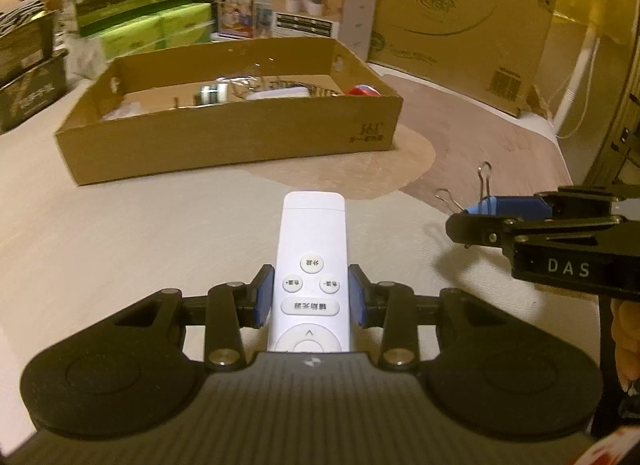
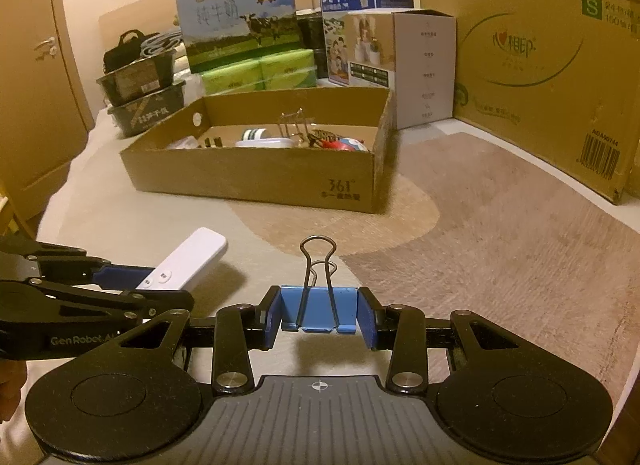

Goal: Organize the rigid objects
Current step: 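Lift and carry the remote and binder clip toward the tray with both tools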

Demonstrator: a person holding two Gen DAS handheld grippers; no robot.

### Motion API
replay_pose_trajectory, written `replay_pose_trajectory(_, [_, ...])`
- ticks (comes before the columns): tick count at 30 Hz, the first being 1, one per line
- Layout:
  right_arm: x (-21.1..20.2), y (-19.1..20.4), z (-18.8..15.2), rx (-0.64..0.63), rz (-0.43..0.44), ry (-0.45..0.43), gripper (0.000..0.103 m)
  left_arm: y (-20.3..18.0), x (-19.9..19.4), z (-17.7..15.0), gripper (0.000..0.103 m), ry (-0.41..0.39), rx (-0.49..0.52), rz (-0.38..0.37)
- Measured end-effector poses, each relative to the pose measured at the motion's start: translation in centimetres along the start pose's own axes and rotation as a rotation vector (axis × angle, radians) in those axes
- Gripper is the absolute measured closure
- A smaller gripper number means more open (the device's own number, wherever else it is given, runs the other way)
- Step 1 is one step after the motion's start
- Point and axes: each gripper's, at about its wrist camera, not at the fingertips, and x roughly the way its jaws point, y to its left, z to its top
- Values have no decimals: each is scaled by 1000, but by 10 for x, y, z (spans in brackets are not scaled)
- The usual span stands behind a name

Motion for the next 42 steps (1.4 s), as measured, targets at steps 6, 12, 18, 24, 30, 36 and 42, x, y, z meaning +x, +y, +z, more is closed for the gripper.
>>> replay_pose_trajectory(6, [-12,7,2,6,9,-5,63,4,-22,-3,68,-5,-42,36])
replay_pose_trajectory(12, [-22,17,5,0,13,-6,63,8,-40,-2,68,-15,-66,74])
replay_pose_trajectory(18, [-30,28,15,9,14,5,63,15,-57,1,68,-24,-89,105])
replay_pose_trajectory(24, [-34,40,25,-1,22,7,63,23,-67,4,68,-26,-104,118])
replay_pose_trajectory(30, [-33,46,37,-20,25,22,63,30,-73,14,68,-27,-98,122])
replay_pose_trajectory(36, [-29,47,52,-29,35,27,63,37,-74,31,68,-17,-82,124])
replay_pose_trajectory(42, [-25,51,70,-60,40,29,63,46,-75,49,68,-23,-71,116])
